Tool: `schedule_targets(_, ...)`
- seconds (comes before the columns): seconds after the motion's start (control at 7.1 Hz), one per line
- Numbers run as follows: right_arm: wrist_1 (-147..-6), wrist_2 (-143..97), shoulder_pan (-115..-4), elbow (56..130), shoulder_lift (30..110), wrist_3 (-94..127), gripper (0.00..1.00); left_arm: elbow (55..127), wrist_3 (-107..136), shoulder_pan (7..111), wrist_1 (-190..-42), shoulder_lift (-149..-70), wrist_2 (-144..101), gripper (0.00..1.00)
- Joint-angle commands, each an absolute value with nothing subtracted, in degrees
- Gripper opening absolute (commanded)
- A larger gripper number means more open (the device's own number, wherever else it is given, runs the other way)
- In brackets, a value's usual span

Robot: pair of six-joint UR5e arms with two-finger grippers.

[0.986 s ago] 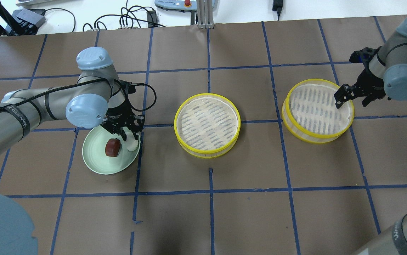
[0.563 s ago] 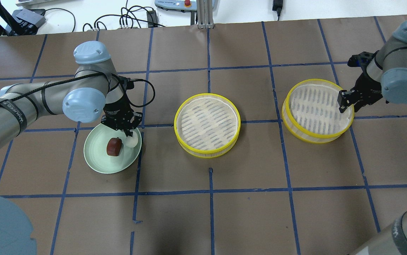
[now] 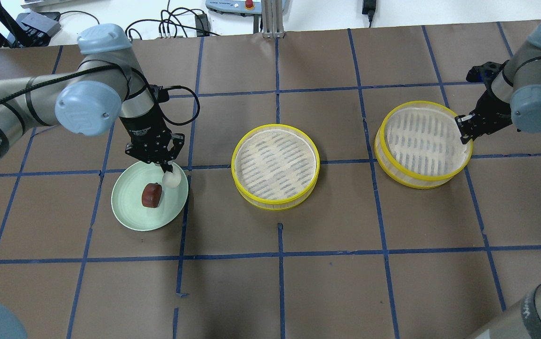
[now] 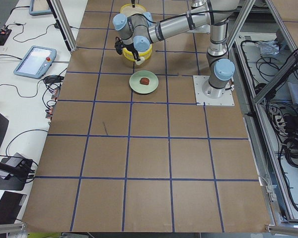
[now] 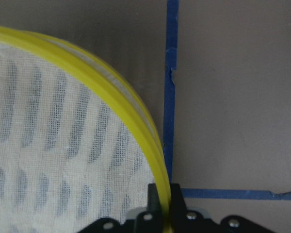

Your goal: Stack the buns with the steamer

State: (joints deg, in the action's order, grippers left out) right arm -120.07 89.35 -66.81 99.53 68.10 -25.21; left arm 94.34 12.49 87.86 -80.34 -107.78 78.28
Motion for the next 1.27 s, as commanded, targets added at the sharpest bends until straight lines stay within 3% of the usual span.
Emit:
schedule_targets(0.0,-116.38,88.60,-68.02,97.74,70.74,-21.39,0.08,90.27,22.87,91.81,-74.98,-110.12,72.18,0.01)
schedule_targets(0.14,-115.24,88.68,-70.03,97.73,71.88,-18.31,0.08,90.44,29.46,96.46,-70.19,-111.87,72.07,0.01)
schedule_targets(0.28,-115.05,89.20,-72.14,97.73,72.50,-16.19,0.08,90.79,34.58,100.51,-65.96,-114.23,72.24,0.26)
schedule_targets(0.42,-113.48,89.38,-73.90,97.73,72.68,-13.47,0.08,91.57,34.63,101.85,-65.57,-114.08,73.12,0.82)
schedule_targets(0.56,-112.86,89.38,-74.61,98.00,73.64,-11.36,0.08,91.67,34.02,101.87,-65.74,-113.82,76.34,1.00)
schedule_targets(1.13,-110.83,89.30,-79.70,97.91,75.05,-2.15,0.08,92.46,26.13,101.17,-66.35,-112.51,82.48,1.00)
